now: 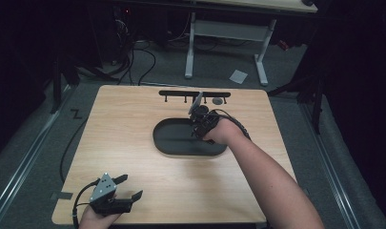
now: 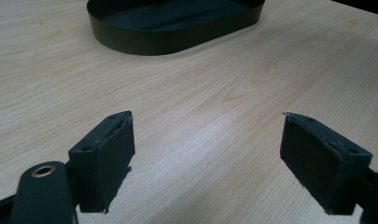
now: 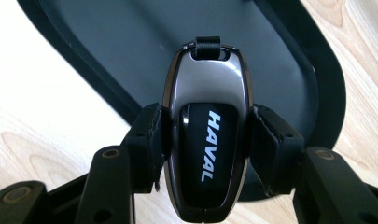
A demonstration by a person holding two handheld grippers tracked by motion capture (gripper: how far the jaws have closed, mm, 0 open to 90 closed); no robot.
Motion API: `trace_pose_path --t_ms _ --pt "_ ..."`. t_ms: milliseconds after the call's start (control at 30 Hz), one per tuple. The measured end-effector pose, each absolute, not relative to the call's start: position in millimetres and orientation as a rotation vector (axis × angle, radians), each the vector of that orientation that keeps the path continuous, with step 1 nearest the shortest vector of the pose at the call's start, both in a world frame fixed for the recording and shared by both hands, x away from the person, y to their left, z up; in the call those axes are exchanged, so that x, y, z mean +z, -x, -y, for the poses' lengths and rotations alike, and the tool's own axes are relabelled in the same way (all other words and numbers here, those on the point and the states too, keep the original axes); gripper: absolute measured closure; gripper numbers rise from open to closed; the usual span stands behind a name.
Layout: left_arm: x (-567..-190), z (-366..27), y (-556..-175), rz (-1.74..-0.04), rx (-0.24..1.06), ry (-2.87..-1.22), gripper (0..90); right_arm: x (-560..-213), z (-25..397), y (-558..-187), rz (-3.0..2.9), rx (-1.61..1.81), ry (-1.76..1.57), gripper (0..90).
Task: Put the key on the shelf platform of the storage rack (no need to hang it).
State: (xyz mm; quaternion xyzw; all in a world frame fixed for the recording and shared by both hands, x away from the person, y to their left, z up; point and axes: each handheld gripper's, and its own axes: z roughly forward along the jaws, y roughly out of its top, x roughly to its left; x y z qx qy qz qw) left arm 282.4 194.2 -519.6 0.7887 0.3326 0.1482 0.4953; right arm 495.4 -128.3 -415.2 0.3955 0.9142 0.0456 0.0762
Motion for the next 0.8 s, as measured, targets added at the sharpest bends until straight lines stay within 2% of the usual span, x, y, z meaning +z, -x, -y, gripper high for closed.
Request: trace_pose_path --t_ms 467,800 --pt "-520.6 -193.8 -282.2 -0.799 0.351 -1.919 18.6 -430.4 110.4 -510.0 -2.757 0.182 -1.141 48.9" --pt "-520.4 -192.9 -282.1 -0.794 0.349 -1.924 18.6 -446.2 116.2 -507.3 -2.775 0.123 -1.144 48.9"
